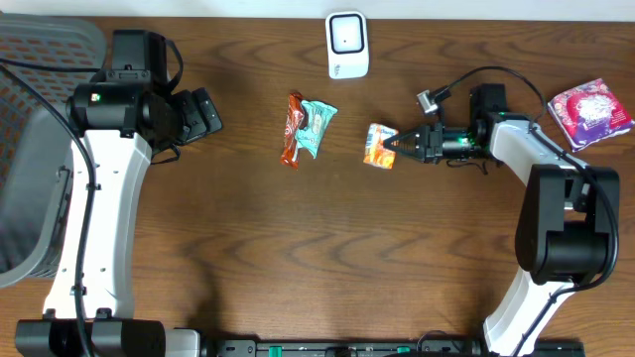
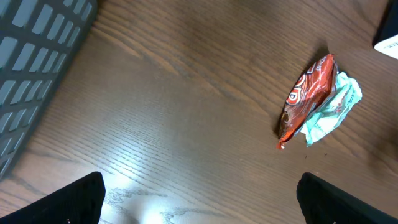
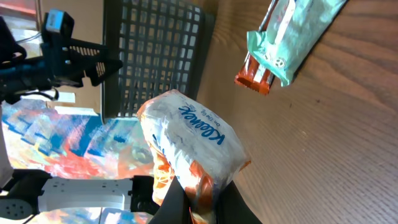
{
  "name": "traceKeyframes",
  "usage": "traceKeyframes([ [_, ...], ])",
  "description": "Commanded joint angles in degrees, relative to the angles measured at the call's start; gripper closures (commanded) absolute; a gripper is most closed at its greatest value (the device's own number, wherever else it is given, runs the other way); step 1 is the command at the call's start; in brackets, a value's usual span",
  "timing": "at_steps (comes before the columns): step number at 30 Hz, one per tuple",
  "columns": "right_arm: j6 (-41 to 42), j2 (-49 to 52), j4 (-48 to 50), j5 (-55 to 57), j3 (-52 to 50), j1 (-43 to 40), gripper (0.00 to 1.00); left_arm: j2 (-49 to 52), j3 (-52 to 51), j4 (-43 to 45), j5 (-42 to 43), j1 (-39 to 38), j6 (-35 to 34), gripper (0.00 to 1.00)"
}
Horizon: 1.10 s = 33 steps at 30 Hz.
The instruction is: Scan the item barcode
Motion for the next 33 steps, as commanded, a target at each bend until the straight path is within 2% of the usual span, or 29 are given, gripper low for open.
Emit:
traceKeyframes([
  [1, -2.8, -0.2, -0.1, -3.0, -0.3, 0.1, 0.99, -0.6, 0.5, -0.2, -0.5, 0.1, -0.3, 0.02],
  [12, -4.0, -0.2, -0.1, -2.3, -0.3, 0.7, 0.99, -0.6, 0.5, -0.2, -0.5, 0.1, -0.3, 0.02],
  [17, -4.2, -0.2, 0.0, 2.4, -0.3, 2.4, 0.99, -0.6, 0.5, -0.2, -0.5, 0.1, -0.3, 0.02],
  [27, -14.6, -0.2, -4.3, 9.6, -0.3, 6.1, 0.99, -0.6, 0.5, -0.2, -0.5, 0.1, -0.3, 0.02],
  [33, -14.6, -0.2, -5.7, 15.1, -0.3, 7.3, 0.99, -0.6, 0.5, -0.2, -0.5, 0.1, -0.3, 0.02],
])
